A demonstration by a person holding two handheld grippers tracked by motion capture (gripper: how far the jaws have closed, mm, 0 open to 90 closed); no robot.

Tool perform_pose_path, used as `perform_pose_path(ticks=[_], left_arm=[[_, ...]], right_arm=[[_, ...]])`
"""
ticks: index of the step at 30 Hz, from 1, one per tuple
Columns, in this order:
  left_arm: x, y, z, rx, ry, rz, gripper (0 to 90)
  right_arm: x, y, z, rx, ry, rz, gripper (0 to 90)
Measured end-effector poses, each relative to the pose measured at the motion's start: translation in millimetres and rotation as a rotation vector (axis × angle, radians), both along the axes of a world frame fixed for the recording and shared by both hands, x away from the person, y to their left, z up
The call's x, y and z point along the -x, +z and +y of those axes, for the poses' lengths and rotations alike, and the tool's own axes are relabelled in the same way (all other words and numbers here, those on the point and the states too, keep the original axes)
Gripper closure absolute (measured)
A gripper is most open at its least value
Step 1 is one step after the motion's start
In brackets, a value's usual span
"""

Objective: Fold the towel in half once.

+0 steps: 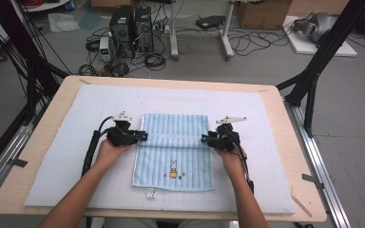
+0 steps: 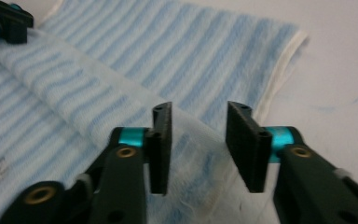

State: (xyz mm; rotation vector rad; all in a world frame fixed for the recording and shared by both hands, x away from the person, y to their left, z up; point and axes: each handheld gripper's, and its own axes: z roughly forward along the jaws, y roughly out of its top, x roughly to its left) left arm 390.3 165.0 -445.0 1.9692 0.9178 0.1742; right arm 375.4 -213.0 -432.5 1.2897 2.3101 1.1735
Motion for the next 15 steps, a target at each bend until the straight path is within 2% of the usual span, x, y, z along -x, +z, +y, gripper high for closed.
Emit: perform_pose_path(ticks=[1, 2, 4, 6, 8, 13, 15], left_arm=[[1.4, 1.7, 0.2, -0.009, -0.01, -0.007, 82.2], [3.3, 3.5, 0.4, -0.009, -0.017, -0.015, 83.0], [7.6, 7.3, 0.9, 0.005, -0.019, -0.035, 83.5], [12.8, 9.7, 3.3, 0.03, -0.025, -0.051, 83.9], [17.6, 10.1, 5.9, 0.046, -0.03, -0.049, 84.3], [29.2, 10.4, 9.8, 0.075, -0.052, -0.066, 84.4], [32.6, 10.5, 10.5, 0.082, -0.056, -0.063, 84.4]], right_arm=[[1.1, -1.4, -1.0, 0.008, 0.005, 0.006, 75.4], [1.9, -2.5, -2.3, 0.014, 0.016, 0.007, 85.1], [5.7, -2.3, -3.8, 0.031, 0.02, -0.018, 89.2], [9.3, -1.5, -5.7, 0.029, 0.024, -0.025, 89.2], [14.0, -0.6, -7.7, 0.022, 0.029, -0.038, 89.2], [26.1, 5.3, -10.8, -0.019, 0.046, -0.059, 88.1], [29.5, 9.3, -11.4, -0.036, 0.032, -0.079, 74.2]])
